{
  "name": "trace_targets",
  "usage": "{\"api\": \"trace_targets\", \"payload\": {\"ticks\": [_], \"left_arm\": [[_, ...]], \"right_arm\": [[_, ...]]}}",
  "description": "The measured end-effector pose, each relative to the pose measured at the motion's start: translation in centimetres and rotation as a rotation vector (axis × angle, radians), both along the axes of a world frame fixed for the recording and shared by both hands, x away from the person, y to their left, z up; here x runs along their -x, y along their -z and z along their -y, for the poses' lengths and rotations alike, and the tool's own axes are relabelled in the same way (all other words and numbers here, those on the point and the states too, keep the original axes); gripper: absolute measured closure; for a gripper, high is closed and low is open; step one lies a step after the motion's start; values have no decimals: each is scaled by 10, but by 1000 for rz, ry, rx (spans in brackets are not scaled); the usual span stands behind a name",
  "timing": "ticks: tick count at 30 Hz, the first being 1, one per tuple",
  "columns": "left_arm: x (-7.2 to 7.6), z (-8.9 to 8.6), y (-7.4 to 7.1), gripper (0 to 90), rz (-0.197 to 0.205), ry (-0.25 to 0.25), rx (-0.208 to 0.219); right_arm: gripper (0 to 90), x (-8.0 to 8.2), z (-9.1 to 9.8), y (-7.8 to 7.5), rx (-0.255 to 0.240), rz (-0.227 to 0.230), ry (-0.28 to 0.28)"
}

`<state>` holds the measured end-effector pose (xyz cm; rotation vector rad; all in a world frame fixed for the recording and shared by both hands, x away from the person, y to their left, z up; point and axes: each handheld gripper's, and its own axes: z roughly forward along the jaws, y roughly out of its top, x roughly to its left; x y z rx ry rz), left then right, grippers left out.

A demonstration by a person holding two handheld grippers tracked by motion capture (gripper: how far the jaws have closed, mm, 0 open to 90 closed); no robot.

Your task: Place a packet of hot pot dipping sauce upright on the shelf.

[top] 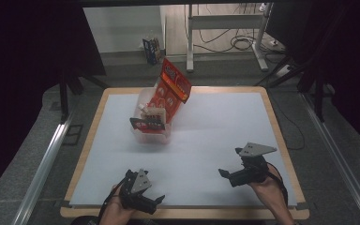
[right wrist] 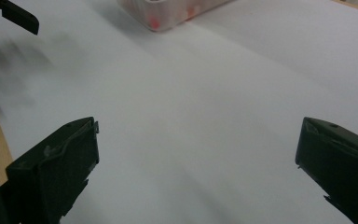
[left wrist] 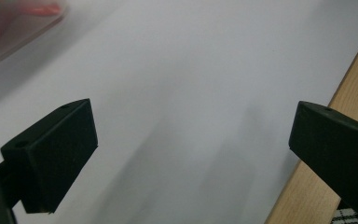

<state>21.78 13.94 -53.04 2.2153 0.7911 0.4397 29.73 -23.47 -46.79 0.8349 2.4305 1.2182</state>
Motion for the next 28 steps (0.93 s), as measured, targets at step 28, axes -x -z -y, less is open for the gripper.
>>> {"api": "trace_targets", "payload": {"ticks": [28], "left_arm": [[-1,2,3,9,-3,2,-24]], "right_arm": [[0,14,44,26,58,-58,128]]}}
